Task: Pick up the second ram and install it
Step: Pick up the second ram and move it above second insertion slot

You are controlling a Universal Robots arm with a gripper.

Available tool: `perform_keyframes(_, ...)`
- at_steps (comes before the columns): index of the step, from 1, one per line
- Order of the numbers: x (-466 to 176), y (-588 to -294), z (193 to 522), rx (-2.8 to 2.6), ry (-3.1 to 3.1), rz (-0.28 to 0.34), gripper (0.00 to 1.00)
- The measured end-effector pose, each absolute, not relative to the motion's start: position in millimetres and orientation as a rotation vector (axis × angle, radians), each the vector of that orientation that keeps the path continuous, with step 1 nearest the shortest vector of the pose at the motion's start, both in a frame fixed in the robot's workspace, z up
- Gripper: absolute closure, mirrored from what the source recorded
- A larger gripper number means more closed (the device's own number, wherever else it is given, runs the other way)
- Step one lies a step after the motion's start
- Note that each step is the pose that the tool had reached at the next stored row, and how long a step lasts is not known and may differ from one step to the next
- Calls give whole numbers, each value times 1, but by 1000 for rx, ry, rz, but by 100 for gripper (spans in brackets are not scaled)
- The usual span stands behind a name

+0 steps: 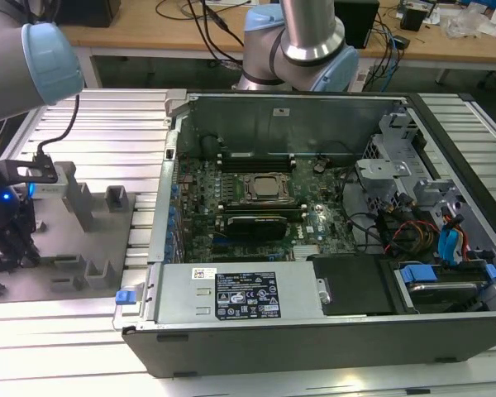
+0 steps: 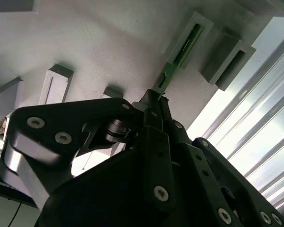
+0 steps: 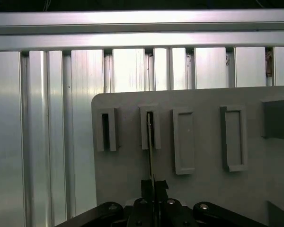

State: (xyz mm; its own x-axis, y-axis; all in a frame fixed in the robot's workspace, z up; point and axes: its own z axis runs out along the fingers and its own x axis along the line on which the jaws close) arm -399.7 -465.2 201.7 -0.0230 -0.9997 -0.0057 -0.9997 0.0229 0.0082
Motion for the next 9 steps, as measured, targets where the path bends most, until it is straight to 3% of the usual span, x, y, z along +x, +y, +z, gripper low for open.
perform_keyframes(9, -400, -465, 214, 2191, -2242, -8, 87)
